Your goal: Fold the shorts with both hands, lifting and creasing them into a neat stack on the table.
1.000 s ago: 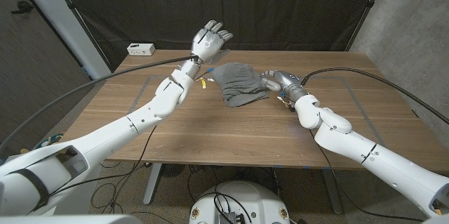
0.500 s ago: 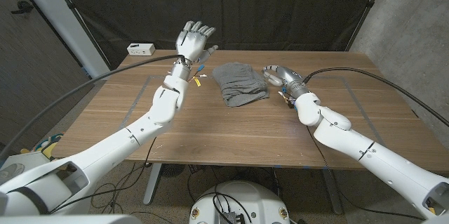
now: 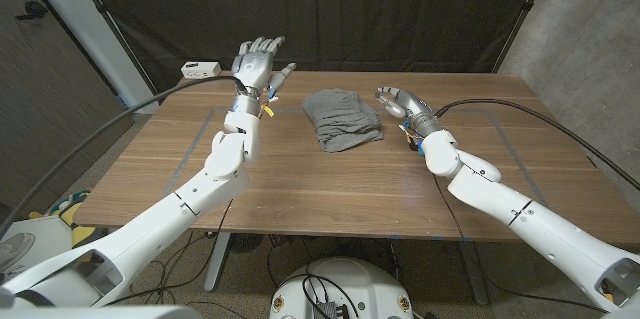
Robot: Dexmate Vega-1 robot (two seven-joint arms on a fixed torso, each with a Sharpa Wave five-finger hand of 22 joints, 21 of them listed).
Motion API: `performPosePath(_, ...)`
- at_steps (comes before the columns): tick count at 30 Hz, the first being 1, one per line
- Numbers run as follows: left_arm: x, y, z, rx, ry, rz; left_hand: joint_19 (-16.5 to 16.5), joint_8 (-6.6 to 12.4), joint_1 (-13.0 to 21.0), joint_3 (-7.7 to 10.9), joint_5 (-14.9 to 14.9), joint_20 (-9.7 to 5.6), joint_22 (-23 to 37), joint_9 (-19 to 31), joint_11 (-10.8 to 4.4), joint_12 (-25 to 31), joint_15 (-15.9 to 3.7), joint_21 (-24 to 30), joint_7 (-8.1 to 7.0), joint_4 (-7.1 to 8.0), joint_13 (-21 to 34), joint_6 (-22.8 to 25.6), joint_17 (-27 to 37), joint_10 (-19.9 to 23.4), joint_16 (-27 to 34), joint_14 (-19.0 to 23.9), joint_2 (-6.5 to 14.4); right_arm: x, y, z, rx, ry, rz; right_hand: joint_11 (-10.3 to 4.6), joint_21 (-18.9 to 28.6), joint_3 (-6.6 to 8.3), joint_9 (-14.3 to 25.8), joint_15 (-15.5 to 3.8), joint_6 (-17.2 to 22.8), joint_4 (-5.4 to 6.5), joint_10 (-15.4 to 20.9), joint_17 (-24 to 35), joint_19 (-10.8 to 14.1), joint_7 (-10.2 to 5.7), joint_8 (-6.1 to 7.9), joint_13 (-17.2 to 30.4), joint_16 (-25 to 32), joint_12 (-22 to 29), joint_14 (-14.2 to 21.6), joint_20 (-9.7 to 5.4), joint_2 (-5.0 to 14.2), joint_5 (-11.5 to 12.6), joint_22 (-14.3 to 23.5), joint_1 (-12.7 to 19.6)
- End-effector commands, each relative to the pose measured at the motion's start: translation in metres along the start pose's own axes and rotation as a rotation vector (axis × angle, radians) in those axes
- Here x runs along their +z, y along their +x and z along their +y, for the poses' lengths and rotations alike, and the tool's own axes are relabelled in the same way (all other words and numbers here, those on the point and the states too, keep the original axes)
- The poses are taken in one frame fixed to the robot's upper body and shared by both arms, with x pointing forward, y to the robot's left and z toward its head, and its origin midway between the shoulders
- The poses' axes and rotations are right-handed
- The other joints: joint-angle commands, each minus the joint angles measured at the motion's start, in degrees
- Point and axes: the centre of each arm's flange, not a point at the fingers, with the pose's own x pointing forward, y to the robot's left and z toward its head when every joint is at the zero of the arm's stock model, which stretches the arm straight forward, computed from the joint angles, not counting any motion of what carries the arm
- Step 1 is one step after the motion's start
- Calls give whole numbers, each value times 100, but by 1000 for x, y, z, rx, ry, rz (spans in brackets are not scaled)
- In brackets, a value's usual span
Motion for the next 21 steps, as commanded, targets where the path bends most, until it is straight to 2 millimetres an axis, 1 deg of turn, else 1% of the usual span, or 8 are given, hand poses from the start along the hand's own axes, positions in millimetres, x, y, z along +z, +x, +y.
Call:
performPosePath(1,-21,-8,-8,-178,-328,81,-310,10,-168,231,-42,-23,29,-3,-52,-20,41,-120,185,39,-17,-367,-7,-406,-18,-386,3,-7,3,-2,-25,152,-25,16,-20,-40,16,-119,-138,9,-72,30,39,-6,-37,10,-6,-25,-60,-8,-29,-17,12,-85)
performPosePath(7,-27,-11,-15,-265,-464,93,-503,-5,-328,430,-27,-101,21,-10,-23,-9,78,-207,370,77,-34,-728,-16,-709,-11,-681,14,-14,3,-6,-35,210,-31,4,-17,-78,15,-90,-251,25,-159,31,53,20,-31,9,-15,-29,-117,4,-69,-19,13,-136)
performPosePath(11,-29,-13,-18,-298,-531,94,-690,12,-517,565,-4,-233,10,-8,75,-15,148,-295,509,116,-47,-982,-24,-992,-18,-947,9,-19,3,-7,-36,259,-41,49,-8,-129,15,-49,-348,49,-220,36,86,69,-27,7,-15,-27,-159,-19,-115,-21,13,-200)
performPosePath(13,-30,-16,-20,-301,-560,101,-788,17,-583,595,4,-244,7,-8,90,-14,153,-339,528,130,-50,-1036,-24,-1061,-22,-1031,8,-23,3,-9,-43,276,-39,64,-3,-158,15,-33,-395,70,-238,40,106,102,-22,7,-9,-19,-169,-48,-133,-19,12,-243)
performPosePath(14,-30,-17,-21,-312,-580,102,-871,30,-674,633,18,-262,3,-7,125,-15,195,-379,580,147,-54,-1079,-25,-1163,-30,-1169,12,-24,3,-9,-42,293,-43,67,-2,-166,15,-28,-404,75,-243,41,111,114,-18,7,-8,-17,-175,-65,-137,-18,12,-255)
performPosePath(17,-33,-19,-25,-338,-657,108,-935,37,-792,661,34,-316,-1,-7,138,-14,188,-412,587,170,-58,-1120,-21,-1251,-22,-1259,9,-29,1,-9,-43,333,-50,84,13,-192,15,-12,-427,90,-265,40,159,143,-3,6,-6,-10,-189,-132,-156,-12,11,-294)
performPosePath(20,-35,-20,-30,-363,-746,109,-985,34,-883,669,45,-357,-3,-7,148,-14,210,-437,619,187,-61,-1165,-19,-1313,-12,-1304,3,-31,0,-10,-81,364,-47,95,13,-214,15,5,-445,100,-275,40,169,182,3,5,-2,-5,-191,-132,-176,-9,11,-323)
performPosePath(21,-36,-20,-31,-368,-765,110,-1031,31,-1032,659,59,-388,-3,-7,167,-18,258,-462,651,216,-64,-1223,-16,-1412,-24,-1428,-13,-32,0,-10,-57,376,-49,113,13,-230,14,11,-467,106,-286,40,174,200,3,5,1,-4,-190,-130,-192,-7,10,-341)
